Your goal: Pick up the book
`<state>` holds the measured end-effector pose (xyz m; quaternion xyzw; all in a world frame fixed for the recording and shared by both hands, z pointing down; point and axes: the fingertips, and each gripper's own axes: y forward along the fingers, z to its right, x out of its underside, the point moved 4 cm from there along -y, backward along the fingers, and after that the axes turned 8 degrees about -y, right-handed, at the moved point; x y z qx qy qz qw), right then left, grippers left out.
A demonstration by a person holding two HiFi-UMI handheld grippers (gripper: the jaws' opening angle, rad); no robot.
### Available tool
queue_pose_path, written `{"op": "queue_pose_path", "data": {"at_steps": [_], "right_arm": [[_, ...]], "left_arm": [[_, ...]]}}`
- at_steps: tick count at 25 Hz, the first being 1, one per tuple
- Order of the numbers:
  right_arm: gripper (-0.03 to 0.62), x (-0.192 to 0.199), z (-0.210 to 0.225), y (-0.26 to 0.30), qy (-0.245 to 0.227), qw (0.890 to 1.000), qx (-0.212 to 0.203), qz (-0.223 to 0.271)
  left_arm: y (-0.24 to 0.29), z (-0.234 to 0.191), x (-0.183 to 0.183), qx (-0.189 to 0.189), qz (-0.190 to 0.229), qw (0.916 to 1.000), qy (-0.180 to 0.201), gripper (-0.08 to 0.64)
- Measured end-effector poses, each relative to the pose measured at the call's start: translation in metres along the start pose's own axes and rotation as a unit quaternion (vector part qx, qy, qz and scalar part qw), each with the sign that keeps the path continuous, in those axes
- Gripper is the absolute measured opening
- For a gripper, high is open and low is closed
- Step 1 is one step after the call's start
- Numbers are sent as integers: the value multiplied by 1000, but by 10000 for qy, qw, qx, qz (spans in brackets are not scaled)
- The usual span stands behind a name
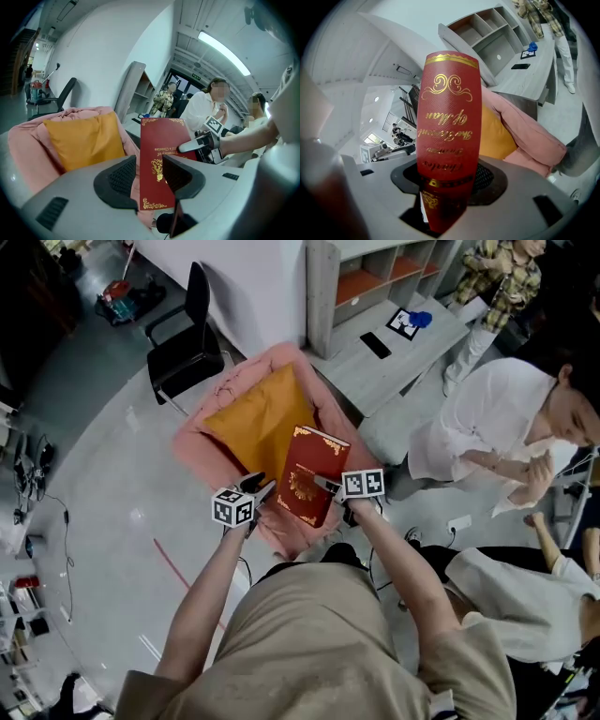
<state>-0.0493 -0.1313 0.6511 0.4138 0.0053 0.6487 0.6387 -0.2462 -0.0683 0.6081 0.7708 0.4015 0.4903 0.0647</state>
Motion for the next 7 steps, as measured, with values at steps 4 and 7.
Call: {"op": "queue_pose_path", "data": {"at_steps": [4, 7], "right_arm": [[235, 0, 9, 0, 31, 10000, 18, 10], [235, 2, 13, 0, 121, 9999, 50, 16]], "left_arm": [[8, 2, 0, 19, -24, 10000, -10, 164], [10, 3, 1, 45, -47, 10000, -25, 164]]}}
